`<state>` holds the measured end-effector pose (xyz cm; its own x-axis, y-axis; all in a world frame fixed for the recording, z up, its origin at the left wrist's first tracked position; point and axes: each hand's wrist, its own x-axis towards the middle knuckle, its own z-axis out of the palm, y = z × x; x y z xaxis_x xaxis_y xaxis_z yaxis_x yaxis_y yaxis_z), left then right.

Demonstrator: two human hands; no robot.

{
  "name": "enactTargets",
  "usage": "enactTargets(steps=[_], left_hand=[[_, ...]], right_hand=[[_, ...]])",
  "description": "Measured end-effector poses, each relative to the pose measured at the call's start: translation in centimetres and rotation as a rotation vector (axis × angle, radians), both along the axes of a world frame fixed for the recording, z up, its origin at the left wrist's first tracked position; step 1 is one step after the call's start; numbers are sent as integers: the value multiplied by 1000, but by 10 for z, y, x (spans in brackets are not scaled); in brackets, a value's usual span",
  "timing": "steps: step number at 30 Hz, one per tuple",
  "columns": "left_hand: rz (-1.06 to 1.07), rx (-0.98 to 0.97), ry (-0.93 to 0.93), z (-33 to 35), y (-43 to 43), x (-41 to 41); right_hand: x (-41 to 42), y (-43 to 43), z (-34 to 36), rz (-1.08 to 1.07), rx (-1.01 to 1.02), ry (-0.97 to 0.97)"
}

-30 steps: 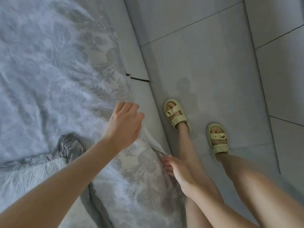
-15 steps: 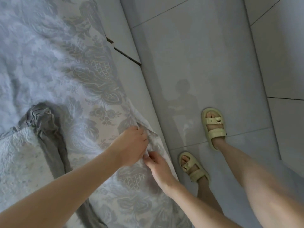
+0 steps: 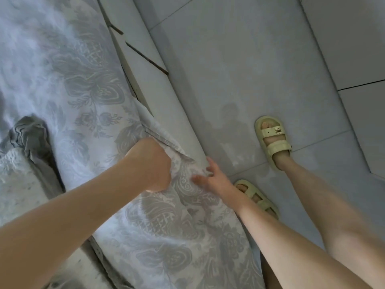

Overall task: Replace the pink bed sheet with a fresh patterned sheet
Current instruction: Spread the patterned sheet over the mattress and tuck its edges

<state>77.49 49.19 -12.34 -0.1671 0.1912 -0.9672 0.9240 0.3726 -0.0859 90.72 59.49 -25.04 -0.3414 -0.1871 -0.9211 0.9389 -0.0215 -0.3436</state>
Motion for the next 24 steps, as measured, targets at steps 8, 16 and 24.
enactTargets(steps=[8,16,24], left_hand=[[20,17,7,5,2,-2],[26,27,6,16,-3,-2],[95,154,-11,13,-14,-7]], right_hand=[[57,-39,59,-172,319,645],[55,-56,107,-587,-339,431],[8,-51,74,-106,-476,51]])
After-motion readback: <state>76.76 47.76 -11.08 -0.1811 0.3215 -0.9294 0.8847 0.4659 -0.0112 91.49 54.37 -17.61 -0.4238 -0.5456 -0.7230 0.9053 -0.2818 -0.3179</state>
